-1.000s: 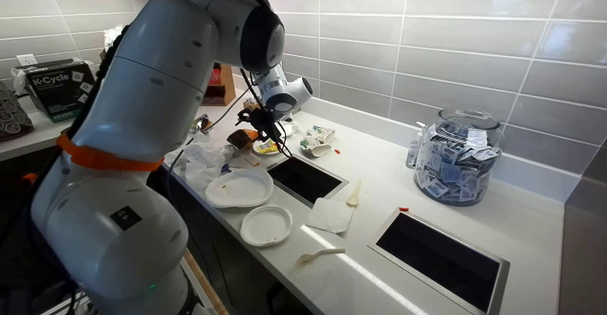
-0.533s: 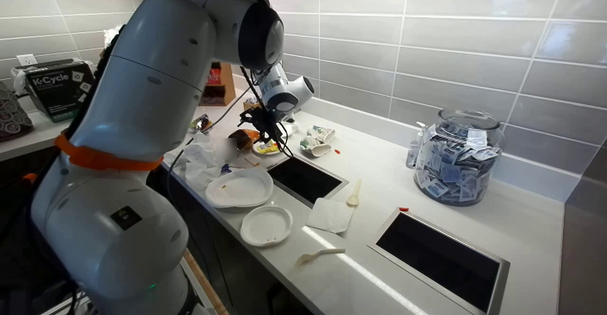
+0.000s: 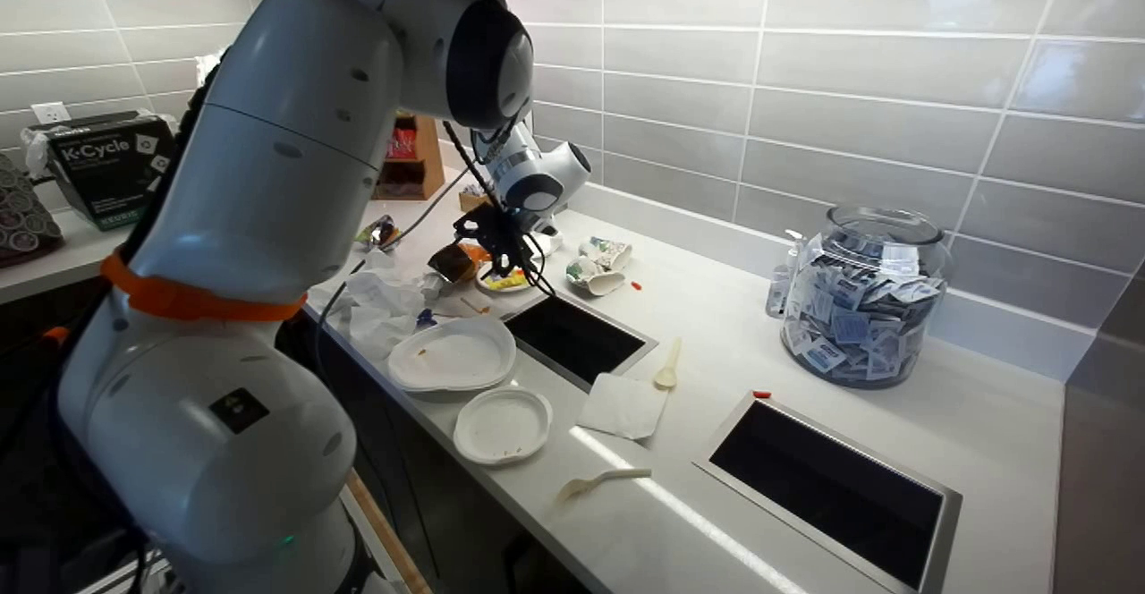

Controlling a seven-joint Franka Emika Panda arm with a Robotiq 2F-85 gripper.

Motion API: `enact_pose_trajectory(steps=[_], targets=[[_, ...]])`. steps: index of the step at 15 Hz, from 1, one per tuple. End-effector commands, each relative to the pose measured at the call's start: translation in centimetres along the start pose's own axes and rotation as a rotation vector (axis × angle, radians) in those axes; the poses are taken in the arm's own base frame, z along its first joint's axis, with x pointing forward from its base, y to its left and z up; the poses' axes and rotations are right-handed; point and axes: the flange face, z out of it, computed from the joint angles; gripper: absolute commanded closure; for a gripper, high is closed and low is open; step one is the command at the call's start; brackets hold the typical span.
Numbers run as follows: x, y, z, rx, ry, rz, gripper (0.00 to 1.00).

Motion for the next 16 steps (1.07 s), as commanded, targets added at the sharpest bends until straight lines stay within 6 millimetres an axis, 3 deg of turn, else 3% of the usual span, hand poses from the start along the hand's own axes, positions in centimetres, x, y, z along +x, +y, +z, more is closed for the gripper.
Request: enact_pose_trajectory(steps=[1, 10, 16], targets=[[-0.3, -0.4, 0.6, -0.029, -0.011, 0.003, 0.00], [0.1, -1.0, -1.0, 0.166, 0.125, 0.163, 0.00], [0.4, -1.0, 0.4, 0.318, 0.172, 0.255, 0.00]])
